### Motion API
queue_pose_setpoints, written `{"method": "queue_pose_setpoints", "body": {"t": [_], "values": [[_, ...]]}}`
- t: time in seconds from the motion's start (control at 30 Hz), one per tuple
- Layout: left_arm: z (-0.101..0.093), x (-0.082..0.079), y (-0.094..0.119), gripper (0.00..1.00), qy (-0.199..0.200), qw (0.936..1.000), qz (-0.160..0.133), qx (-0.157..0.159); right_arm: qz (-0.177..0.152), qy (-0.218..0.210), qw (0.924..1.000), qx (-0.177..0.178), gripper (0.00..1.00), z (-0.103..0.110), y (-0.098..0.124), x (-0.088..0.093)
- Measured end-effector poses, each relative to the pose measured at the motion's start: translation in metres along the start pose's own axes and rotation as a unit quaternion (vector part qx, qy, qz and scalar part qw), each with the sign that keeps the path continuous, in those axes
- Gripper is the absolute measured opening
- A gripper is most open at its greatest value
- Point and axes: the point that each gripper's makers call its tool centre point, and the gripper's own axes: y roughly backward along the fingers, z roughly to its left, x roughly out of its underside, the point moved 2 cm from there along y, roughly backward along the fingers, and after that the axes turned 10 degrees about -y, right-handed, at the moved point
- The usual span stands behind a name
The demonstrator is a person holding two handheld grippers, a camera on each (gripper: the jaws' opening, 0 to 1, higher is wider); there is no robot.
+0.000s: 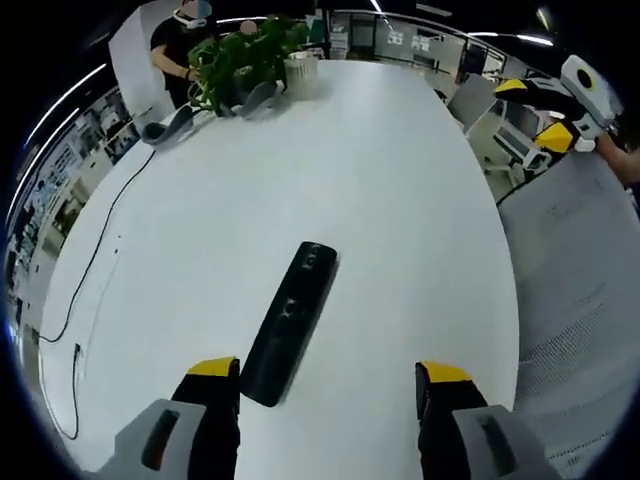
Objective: Press the specified remote control buttons in sequence, fully releasing each button before pressing the next.
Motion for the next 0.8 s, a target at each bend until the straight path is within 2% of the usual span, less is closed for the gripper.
{"method": "queue_pose_setpoints", "body": {"t": [0.13,0.3,0.4,0.5,0.67,0.8], "values": [[0.005,0.005,-0.002,0.69,0.000,1.0000,0.004,-0.004,0.001,-0.009,0.9999,0.006,0.36,-0.003,0.000,0.001],[0.009,0.012,-0.006,0.69,0.001,0.9999,0.011,0.000,0.003,-0.009,0.9999,0.008,0.34,-0.004,-0.002,0.003],[0.013,0.014,-0.009,0.67,0.005,0.9999,0.014,-0.001,0.014,-0.014,0.9998,-0.008,0.35,0.000,-0.006,0.007],[0.014,0.009,-0.012,0.65,0.038,0.9992,-0.006,0.008,0.018,-0.008,0.9998,-0.010,0.39,0.002,-0.008,0.008],[0.024,0.012,-0.021,0.56,0.038,0.9992,0.007,0.000,0.027,0.005,0.9996,-0.012,0.35,0.005,-0.008,0.010],[0.028,0.013,-0.028,0.60,0.032,0.9992,0.021,-0.008,0.030,0.003,0.9995,-0.011,0.35,0.004,-0.007,0.011]]}}
